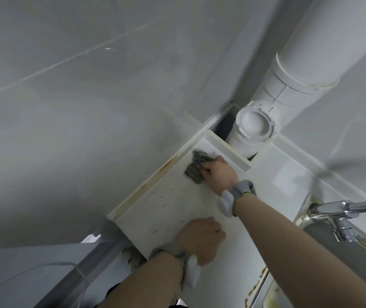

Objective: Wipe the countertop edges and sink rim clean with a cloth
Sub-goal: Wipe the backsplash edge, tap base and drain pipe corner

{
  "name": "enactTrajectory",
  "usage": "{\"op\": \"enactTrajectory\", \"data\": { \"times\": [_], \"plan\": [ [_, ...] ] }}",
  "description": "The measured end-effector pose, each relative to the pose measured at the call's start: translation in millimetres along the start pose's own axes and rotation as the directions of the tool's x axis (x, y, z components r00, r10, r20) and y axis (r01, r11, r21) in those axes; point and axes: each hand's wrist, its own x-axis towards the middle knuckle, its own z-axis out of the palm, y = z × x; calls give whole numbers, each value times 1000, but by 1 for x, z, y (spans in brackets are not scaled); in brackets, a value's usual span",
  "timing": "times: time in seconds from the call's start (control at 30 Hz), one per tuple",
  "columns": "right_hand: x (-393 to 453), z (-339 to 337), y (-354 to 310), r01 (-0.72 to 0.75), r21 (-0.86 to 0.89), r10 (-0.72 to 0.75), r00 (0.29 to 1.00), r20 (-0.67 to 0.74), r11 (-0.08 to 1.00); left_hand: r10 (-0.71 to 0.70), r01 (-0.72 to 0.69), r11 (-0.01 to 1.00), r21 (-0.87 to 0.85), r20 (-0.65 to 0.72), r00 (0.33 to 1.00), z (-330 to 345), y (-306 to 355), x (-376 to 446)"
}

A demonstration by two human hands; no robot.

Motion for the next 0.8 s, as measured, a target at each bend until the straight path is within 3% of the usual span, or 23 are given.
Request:
{"op": "enactTrajectory", "data": {
  "times": [0.03,0.17,0.27,0.37,0.5,0.6,0.7,0.8],
  "plan": [
    [2,1,4,-12,3,12,1000,6,1000,-24,25,999,48,-32,999,-2,-9,-4],
    [8,-2,-8,56,-79,-53,998,46,995,-172,161,985,-69,-220,960,-40,-29,-4],
    [-9,-5,-22,62,-85,-51,990,133,994,-299,239,951,-197,-381,875,-70,-40,1],
    [-45,8,-41,53,8,-53,972,228,999,-540,416,830,-371,-350,766,-103,-50,4],
    [-94,37,-79,122,91,-142,954,263,988,-610,488,789,-374,-381,695,-133,-61,8],
    [-118,59,-118,229,108,-251,924,288,967,-613,494,788,-368,-388,688,-145,-61,7],
    [-129,67,-135,332,101,-347,890,296,938,-554,488,832,-263,-333,763,-150,-59,2],
    [-114,53,-111,287,66,-294,935,199,956,-483,462,876,-142,-272,832,-158,-59,-3]
  ]
}}
